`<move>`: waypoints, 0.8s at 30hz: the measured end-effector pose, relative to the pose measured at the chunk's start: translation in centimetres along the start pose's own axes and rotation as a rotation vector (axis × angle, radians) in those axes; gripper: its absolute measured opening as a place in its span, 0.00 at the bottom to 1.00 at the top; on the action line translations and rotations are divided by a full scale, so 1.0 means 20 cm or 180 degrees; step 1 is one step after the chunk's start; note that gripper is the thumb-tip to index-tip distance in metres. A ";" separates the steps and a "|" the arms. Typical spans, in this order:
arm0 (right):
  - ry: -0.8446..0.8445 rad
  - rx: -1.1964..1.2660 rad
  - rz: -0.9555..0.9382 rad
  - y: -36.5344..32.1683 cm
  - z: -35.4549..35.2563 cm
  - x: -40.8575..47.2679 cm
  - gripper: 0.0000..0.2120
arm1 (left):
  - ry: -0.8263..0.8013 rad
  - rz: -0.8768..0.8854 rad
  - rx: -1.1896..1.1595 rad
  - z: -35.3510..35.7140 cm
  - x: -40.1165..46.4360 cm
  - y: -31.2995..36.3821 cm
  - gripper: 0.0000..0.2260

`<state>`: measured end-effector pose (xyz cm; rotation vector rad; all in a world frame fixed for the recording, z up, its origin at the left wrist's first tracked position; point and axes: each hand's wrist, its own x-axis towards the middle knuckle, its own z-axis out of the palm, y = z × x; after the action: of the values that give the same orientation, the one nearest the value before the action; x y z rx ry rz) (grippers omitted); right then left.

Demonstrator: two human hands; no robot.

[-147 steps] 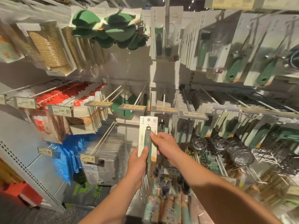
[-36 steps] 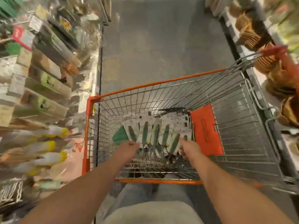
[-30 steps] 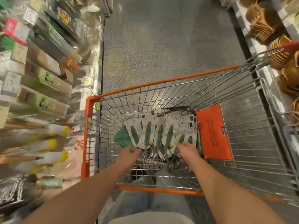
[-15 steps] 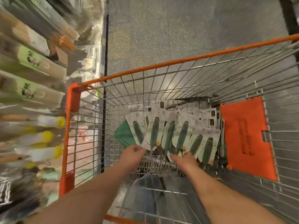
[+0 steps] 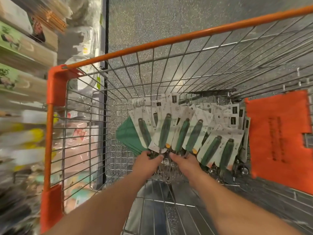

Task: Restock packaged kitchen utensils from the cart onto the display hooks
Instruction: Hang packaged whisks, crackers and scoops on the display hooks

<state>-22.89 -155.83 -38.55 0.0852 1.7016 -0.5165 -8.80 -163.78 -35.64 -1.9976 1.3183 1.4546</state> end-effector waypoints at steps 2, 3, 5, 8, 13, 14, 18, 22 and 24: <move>-0.0100 0.0161 -0.0037 -0.02 0.03 -0.01 0.12 | -0.0056 -0.0041 0.0006 0.00 0.02 0.01 0.31; -0.0142 0.0143 -0.0021 -0.02 0.03 -0.02 0.12 | -0.0104 -0.0047 -0.0010 0.00 0.02 0.02 0.30; -0.0188 0.0148 0.0033 -0.03 0.04 -0.02 0.16 | -0.0212 -0.0007 -0.0055 0.01 0.01 0.03 0.25; -0.0204 0.0211 0.0073 -0.05 0.01 -0.05 0.14 | -0.0179 0.0008 -0.0113 0.02 0.00 0.03 0.18; -0.0262 0.0305 0.0099 -0.13 -0.04 -0.13 0.12 | -0.0221 -0.0001 -0.0242 0.01 -0.09 0.07 0.13; -0.0257 0.0295 0.0095 -0.14 -0.04 -0.15 0.11 | -0.0211 0.0001 -0.0291 0.00 -0.12 0.08 0.13; -0.0121 0.0067 -0.0062 -0.18 -0.08 -0.27 0.08 | -0.0169 -0.0011 -0.0551 0.00 -0.25 0.12 0.09; -0.0039 -0.0101 -0.0269 -0.21 -0.12 -0.41 0.06 | -0.0231 0.0167 -0.0746 -0.02 -0.42 0.16 0.19; -0.0038 -0.0165 -0.0403 -0.25 -0.14 -0.51 0.04 | -0.0177 0.0166 -0.0953 -0.04 -0.52 0.18 0.26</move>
<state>-25.01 -156.87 -27.10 -0.0634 1.7151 -0.5652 -11.74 -161.25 -25.26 -2.0965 1.1958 1.8100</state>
